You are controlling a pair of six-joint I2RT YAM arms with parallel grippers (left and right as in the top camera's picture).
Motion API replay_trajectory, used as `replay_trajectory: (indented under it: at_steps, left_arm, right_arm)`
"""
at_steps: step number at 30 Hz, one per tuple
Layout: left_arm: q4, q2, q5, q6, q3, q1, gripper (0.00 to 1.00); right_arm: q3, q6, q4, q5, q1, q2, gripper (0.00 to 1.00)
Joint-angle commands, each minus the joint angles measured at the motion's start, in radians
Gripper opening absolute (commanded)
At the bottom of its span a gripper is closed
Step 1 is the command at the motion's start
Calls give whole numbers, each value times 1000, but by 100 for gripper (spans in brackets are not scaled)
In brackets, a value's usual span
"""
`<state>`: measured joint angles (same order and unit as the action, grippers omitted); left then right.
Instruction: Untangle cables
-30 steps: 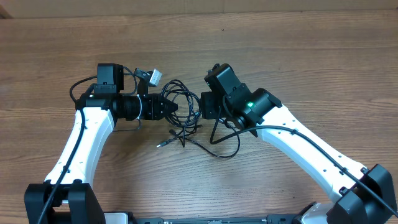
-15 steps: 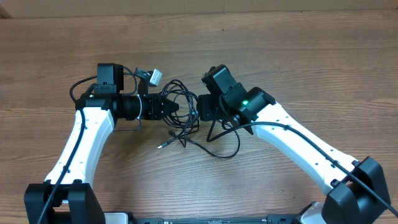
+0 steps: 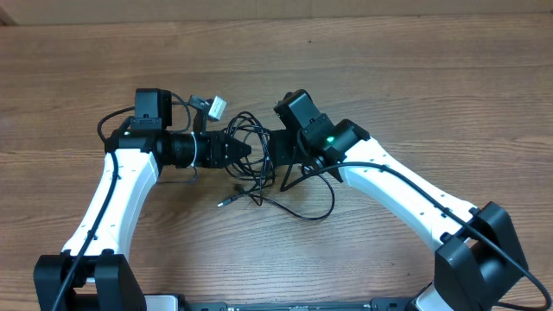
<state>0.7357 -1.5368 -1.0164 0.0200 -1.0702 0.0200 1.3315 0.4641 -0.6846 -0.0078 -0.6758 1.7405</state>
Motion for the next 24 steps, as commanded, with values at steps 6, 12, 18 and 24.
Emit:
replay_trajectory:
  at_steps: [6, 12, 18, 24]
  left_arm:
    - [137, 0, -57, 195, 2, 2, 4]
    - [163, 0, -40, 232, 2, 2, 4]
    - [184, 0, 67, 227, 2, 2, 4]
    - [187, 0, 84, 227, 2, 2, 4]
  right_arm:
    - [-2, 4, 50, 304, 48, 1, 32]
    - [-2, 96, 34, 320, 173, 0, 11]
    - [-1, 169, -36, 309, 295, -12, 4]
    - [-1, 169, -97, 210, 381, -22, 8]
